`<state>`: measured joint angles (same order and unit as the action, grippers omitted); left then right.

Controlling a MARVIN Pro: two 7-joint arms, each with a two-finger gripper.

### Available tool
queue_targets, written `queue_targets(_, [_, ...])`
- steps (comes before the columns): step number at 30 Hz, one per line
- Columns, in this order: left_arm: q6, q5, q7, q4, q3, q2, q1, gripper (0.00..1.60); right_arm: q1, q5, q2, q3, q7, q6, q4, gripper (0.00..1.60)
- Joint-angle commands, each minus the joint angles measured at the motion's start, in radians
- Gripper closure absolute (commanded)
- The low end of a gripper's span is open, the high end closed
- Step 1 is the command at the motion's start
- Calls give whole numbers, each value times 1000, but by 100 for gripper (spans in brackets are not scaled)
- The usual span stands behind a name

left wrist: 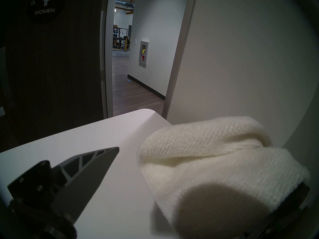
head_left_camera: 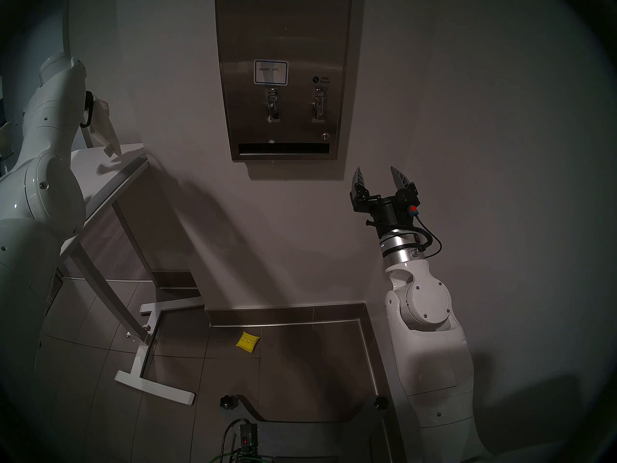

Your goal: Pick up the cloth and wipe the surface

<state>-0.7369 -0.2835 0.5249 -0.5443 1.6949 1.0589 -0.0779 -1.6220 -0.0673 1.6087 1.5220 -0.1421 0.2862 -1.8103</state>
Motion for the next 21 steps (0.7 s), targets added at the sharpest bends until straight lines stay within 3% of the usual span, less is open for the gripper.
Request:
queue_targets(1, [30, 7, -6, 2, -12, 0, 85, 0, 21, 0, -3, -1, -1, 12, -39, 0])
queue_targets(2, [24, 4, -4, 5, -9, 2, 91, 160, 21, 1, -2, 0, -2, 12, -39, 0])
queue_targets(4, [17, -1, -4, 5, -4, 4, 96, 160, 21, 1, -2, -1, -1, 12, -39, 0])
queue_targets(5, [15, 1, -1, 4, -6, 6, 98, 119, 21, 1, -2, -1, -1, 12, -39, 0])
queue_targets(7, [12, 4, 6, -5, -8, 10, 97, 88, 21, 1, -2, -1, -1, 12, -39, 0])
queue_targets(9, [8, 6, 12, -6, -9, 12, 96, 88, 21, 1, -3, -1, -1, 12, -39, 0])
queue_targets(10, [-3, -5, 4, -13, 0, 14, 96, 145, 20, 1, -2, -1, -1, 12, -39, 0])
queue_targets(11, [-10, -14, 0, -13, 10, 16, 98, 123, 20, 1, -3, -1, -1, 12, -39, 0])
queue_targets(12, [-26, -7, 9, -8, 3, 16, 101, 85, 20, 1, -2, 0, -1, 12, -39, 0])
queue_targets(13, [-18, -11, 8, -12, 8, 18, 98, 0, 20, 1, -2, -1, -1, 12, -39, 0])
queue_targets(21, [-41, -18, 18, -16, 19, 20, 98, 0, 20, 1, -2, -1, -1, 12, -39, 0])
